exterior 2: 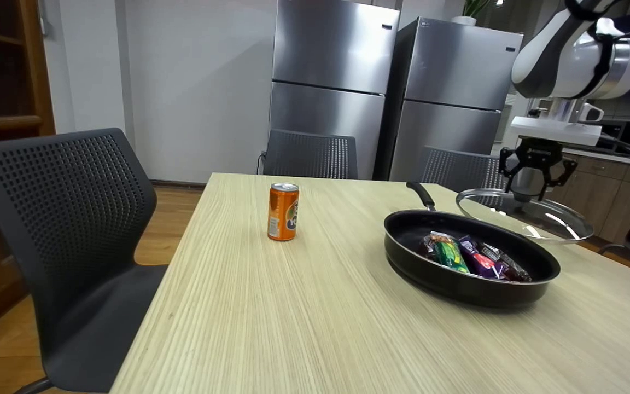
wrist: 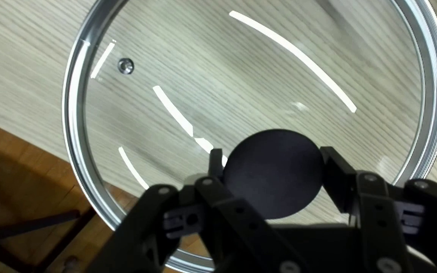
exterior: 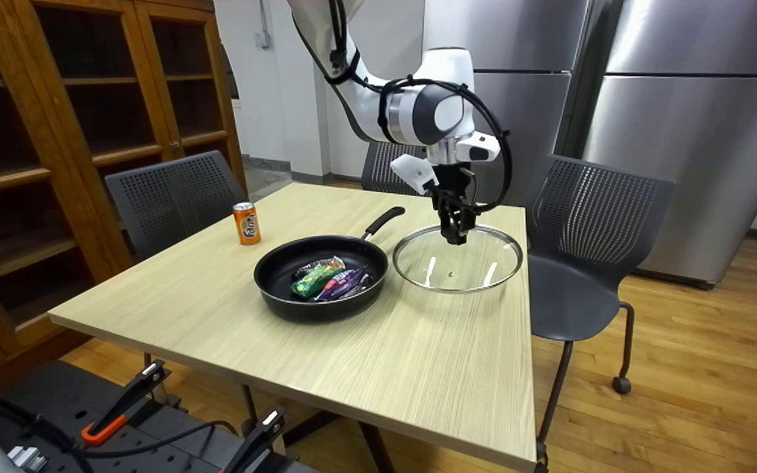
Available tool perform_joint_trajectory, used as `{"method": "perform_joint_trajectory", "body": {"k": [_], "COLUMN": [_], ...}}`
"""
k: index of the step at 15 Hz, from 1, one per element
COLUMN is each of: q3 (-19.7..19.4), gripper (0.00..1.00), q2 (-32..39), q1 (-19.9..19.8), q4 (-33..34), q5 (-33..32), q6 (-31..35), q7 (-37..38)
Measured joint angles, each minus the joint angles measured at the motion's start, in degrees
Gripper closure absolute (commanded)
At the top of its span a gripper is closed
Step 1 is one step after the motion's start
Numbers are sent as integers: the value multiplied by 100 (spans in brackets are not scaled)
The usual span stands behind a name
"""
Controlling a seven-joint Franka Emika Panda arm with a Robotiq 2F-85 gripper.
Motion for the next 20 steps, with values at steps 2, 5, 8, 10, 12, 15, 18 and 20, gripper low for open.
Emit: {"method": "perform_joint_trajectory", "body": {"k": [2,5,8,10,12,15,18,20], "q3": [-37,-42,25,105,205,373,473,533], "gripper": [61,61,61,61,61,61,61,61], "q2": [-121,-283,-488,-666,-869,-1201,-1555,-1820], "q1": [19,25,24,22,24,48,189,321], "q4": [-71,-171,-348,-550,-822,-1367,-2019,-2495], "q5": [-95,-159,-159,-159,-159,-181,-361,-519], "q6": [45,90,156,239,317,450,617,773], "q7": [0,-155,-504,-746,-964,-1280,-1488,-1580]}}
